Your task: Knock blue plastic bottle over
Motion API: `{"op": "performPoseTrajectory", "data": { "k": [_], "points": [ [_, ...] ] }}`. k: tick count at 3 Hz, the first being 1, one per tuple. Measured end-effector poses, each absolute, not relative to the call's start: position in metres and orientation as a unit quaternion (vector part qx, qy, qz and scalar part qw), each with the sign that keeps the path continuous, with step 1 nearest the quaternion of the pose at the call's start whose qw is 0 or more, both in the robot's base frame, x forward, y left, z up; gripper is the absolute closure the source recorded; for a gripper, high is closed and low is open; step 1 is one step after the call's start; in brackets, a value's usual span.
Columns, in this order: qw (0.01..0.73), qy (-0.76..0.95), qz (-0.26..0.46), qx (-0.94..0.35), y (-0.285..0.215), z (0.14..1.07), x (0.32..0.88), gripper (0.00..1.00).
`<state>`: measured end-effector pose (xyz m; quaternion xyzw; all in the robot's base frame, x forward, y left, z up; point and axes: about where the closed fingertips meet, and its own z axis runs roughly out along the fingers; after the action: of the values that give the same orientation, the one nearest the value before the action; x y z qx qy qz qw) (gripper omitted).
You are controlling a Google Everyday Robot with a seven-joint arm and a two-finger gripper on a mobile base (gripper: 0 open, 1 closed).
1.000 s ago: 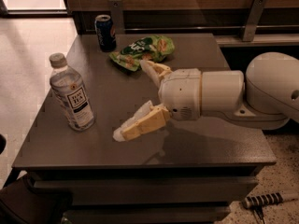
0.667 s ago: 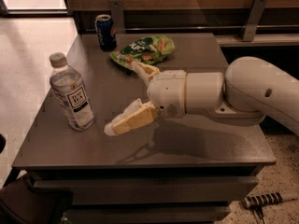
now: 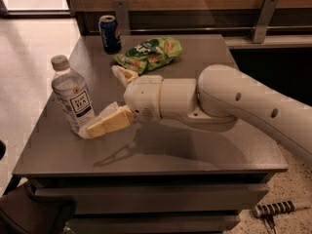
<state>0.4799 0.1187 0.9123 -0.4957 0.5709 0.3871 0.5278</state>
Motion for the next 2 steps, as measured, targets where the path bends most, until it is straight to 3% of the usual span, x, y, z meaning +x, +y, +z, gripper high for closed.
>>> {"op": "performPoseTrajectory", "data": {
  "k": [1, 2],
  "points": [
    [0.533, 0.554, 0.403, -0.497, 0.157, 0.915, 0.483, 0.0],
    [0.532, 0.537, 0.42, -0.501, 0.183, 0.912, 0.486, 0.19]
  ]
}}
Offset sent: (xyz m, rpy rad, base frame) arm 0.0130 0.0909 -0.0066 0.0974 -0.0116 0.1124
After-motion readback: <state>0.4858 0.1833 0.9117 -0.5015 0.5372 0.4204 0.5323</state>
